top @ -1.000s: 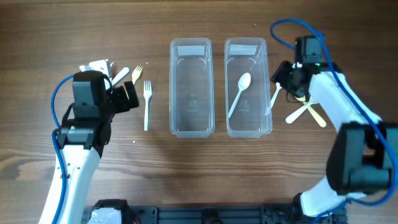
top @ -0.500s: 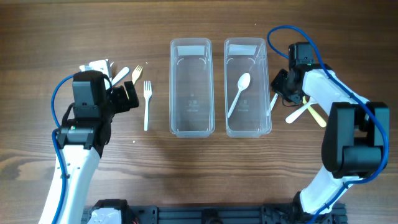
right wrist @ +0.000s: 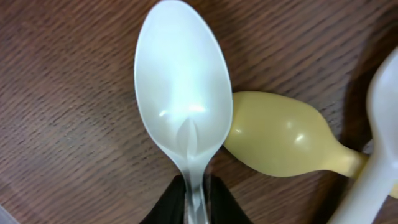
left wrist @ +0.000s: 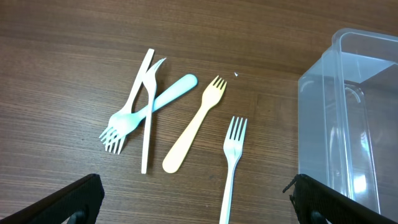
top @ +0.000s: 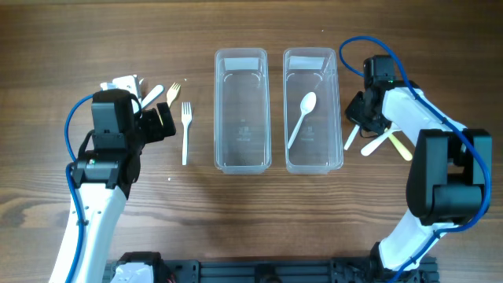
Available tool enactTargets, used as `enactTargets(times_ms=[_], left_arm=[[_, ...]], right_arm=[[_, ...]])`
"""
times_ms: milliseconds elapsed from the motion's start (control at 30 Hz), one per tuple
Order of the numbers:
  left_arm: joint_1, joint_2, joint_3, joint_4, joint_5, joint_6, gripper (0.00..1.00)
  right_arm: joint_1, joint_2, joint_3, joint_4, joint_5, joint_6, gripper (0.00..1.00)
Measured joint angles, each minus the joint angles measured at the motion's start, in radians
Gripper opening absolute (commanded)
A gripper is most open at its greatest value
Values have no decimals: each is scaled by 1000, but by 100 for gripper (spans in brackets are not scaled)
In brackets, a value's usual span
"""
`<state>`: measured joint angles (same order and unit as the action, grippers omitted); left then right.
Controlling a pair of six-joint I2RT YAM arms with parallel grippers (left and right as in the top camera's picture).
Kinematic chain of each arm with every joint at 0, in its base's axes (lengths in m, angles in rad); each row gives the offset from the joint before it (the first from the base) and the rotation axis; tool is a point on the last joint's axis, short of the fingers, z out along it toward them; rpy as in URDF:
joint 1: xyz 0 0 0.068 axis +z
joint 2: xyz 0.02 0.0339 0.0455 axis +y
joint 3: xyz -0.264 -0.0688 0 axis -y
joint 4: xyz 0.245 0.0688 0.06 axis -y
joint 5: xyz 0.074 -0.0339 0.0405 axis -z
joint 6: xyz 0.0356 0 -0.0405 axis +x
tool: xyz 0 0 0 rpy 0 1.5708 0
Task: Pack container
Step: 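Return the right gripper to the spoons and grasp another white spoon, then drop the second white spoon into the right container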
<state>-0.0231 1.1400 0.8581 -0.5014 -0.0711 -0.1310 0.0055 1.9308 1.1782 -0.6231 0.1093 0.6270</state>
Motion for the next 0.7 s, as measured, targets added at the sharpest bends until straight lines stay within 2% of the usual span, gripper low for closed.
enactTargets(times_ms=[300, 533, 700], left_arm=[[0, 0, 0, 0, 0, 0, 100], [0, 0, 0, 0, 0, 0, 100], [0, 0, 0, 0, 0, 0, 100]], right_arm=[[-1, -60, 5, -51, 4, -53, 6], [0, -418, 69, 11, -118, -143, 4], [61, -500, 76, 10, -212, -169, 4]])
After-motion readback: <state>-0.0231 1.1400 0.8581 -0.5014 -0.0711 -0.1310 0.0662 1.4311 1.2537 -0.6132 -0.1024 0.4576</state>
